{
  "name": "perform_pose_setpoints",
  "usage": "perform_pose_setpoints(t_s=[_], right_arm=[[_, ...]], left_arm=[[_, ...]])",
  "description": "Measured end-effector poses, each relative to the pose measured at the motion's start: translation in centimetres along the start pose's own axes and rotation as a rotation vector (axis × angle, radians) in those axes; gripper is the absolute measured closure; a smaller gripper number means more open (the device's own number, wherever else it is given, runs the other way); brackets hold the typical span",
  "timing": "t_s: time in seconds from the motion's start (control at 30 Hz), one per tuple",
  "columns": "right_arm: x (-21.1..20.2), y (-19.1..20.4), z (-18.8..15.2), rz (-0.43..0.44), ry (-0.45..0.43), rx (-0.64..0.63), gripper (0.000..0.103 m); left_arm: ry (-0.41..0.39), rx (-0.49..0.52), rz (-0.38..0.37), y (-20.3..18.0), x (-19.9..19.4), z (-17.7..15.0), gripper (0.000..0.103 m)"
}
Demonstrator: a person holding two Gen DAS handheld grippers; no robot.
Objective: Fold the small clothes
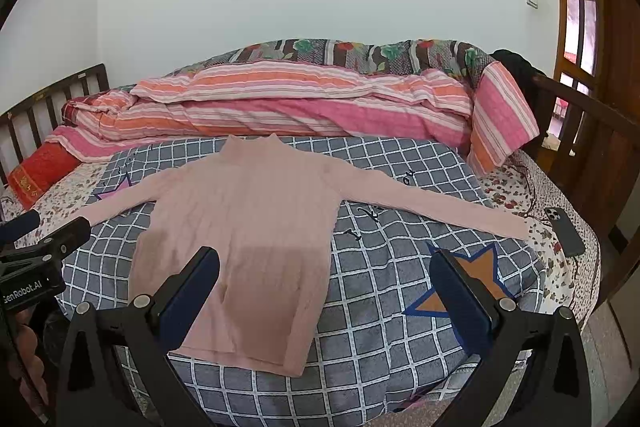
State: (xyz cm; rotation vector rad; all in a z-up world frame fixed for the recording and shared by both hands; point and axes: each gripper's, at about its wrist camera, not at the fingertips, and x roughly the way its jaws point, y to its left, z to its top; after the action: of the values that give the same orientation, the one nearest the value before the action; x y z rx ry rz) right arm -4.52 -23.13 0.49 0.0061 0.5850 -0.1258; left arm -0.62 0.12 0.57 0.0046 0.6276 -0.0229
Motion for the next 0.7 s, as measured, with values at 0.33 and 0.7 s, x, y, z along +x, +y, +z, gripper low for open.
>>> perform_pose_setpoints(t_s=[0.33,0.7], right_arm=[[-0.15,-0.08,0.07,0.002,0.0,0.001,0.0],[-0.19,-0.1,-0.01,0.004,-0.003,0.0,0.0]], left_arm=[[0.0,0.0,0.0,-0.05,-0.04,0.02,0.0],[0.0,0.002,-0.001,-0.2,-0.11,-0.05,0.0]])
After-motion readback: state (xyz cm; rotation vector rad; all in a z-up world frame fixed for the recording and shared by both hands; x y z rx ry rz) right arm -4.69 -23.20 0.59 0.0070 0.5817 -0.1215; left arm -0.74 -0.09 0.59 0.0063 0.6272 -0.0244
